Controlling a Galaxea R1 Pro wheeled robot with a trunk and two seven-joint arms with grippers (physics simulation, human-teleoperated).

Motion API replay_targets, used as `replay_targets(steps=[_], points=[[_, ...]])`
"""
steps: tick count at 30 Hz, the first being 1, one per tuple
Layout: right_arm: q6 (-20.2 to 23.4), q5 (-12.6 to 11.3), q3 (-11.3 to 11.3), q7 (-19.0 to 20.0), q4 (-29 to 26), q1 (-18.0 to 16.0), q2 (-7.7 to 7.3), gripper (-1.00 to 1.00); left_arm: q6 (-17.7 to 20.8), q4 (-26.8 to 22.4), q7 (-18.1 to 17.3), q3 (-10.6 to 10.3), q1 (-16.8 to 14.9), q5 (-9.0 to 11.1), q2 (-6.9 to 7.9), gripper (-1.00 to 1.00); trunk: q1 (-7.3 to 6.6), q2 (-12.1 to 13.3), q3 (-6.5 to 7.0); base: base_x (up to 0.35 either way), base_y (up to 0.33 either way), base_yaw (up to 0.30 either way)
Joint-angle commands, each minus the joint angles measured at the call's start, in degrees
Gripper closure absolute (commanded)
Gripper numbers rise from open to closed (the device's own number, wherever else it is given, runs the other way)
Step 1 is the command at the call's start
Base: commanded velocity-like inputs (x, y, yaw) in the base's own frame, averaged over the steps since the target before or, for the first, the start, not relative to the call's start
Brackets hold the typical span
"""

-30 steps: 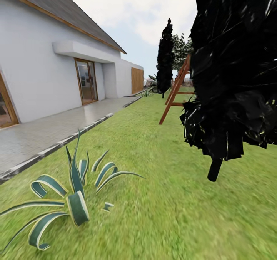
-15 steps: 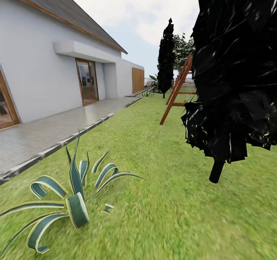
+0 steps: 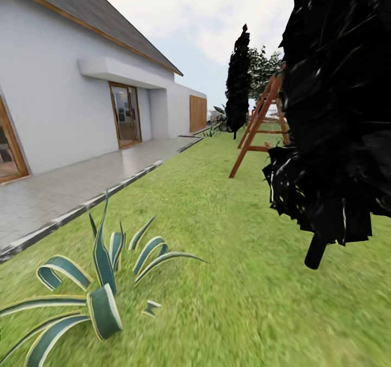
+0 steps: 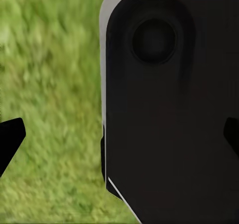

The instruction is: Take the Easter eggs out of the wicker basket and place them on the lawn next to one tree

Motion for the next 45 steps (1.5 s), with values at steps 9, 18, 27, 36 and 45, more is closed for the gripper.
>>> replay_targets(steps=[9,18,27,36,45], points=[[0.02,0.09,0.02,0.04,0.09,-0.07,0.0,-1.0,-0.05,-0.02,-0.01,0.03,-0.01,0.04,0.0,-1.0,0.04,-0.02,-0.04,0.329,0.0,0.24],[0.02,0.12,0.08,0.04,0.09,-0.07,0.0,-1.0,-0.06,-0.02,0.03,0.03,-0.01,0.04,0.0,-1.0,0.04,-0.02,-0.04,0.243,0.0,0.254],[0.02,0.11,0.11,-0.28,0.09,-0.07,0.0,-1.0,-0.06,-0.02,0.08,0.03,-0.01,0.04,0.0,-1.0,0.04,-0.02,-0.04,0.021,0.0,0.255],[0.02,0.12,0.11,-0.31,0.09,-0.07,0.0,-1.0,-0.06,-0.02,0.08,0.03,-0.01,0.04,0.0,-1.0,0.04,-0.02,-0.04,0.0,-0.018,0.255],[0.02,0.18,0.1,-0.24,0.09,-0.07,0.0,-1.0,-0.03,-0.02,0.08,0.03,-0.01,0.05,0.0,-1.0,0.04,-0.02,-0.04,0.02,-0.209,0.13]])
